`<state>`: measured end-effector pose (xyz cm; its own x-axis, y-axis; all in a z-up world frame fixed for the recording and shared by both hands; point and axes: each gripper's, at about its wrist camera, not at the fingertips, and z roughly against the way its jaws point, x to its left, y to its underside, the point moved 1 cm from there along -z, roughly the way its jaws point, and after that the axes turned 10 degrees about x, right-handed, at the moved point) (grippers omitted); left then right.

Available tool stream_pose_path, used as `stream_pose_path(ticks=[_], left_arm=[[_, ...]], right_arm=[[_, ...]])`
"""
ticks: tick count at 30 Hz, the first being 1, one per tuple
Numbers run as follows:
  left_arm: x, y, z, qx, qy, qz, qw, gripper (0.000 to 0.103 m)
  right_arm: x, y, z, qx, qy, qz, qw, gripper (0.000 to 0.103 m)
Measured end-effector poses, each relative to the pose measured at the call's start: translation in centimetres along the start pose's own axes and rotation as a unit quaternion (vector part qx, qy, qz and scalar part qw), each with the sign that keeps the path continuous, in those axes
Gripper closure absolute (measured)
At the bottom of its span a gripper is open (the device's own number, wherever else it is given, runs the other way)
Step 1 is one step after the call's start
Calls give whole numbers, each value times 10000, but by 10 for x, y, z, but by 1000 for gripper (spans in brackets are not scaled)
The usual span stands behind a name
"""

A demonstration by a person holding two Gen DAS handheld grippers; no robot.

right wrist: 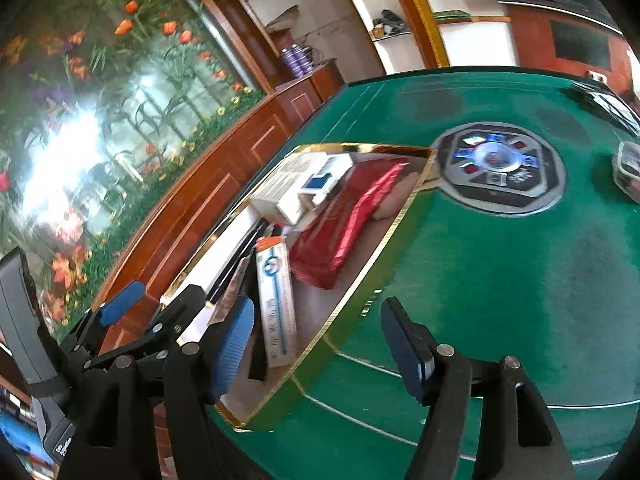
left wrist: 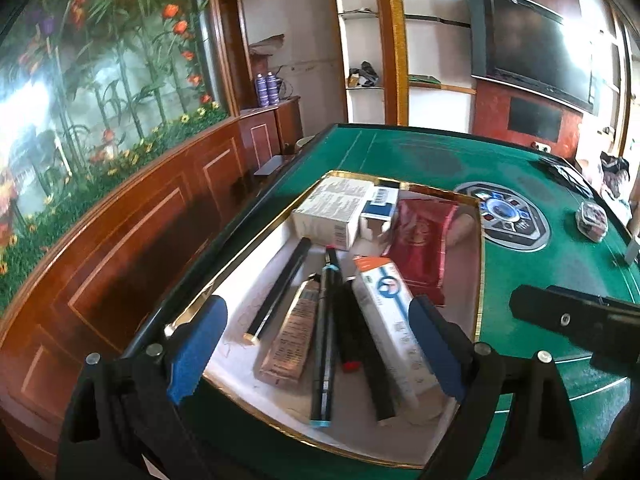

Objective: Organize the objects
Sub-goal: 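Open both tools to drop the black marker and the box into the tray, then withdraw both tools from the tray back over the table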

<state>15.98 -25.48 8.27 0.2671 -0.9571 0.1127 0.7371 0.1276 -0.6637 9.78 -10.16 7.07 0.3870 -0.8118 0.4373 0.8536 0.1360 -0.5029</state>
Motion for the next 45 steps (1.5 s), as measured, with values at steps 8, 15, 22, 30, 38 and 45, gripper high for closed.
stream_pose_path(ticks=[8,15,22,30,38,45], left_arm=[[-40,-6,9,-67,-70,-459,9989,11],[-75,-9,8,-9,-12,-823,9966,11],[-102,-5,-4,244,336,-1143,9926,11],[-33,6,-20,538,707,-201,9958,11],[-69,30,-32,1148,1355,-433,9832,11],[-125,49,-36,1546,1998,-771,9645,10]], right_arm=[[-46,2,23,-181,5,-373,9991,30],[-93,2,42,-336,44,-805,9962,30],[-153,10,69,-547,307,-1372,9886,30],[-219,25,113,-892,696,-2037,9725,28],[-236,23,117,-950,536,-2287,9674,27],[-250,21,135,-993,762,-2393,9628,27]])
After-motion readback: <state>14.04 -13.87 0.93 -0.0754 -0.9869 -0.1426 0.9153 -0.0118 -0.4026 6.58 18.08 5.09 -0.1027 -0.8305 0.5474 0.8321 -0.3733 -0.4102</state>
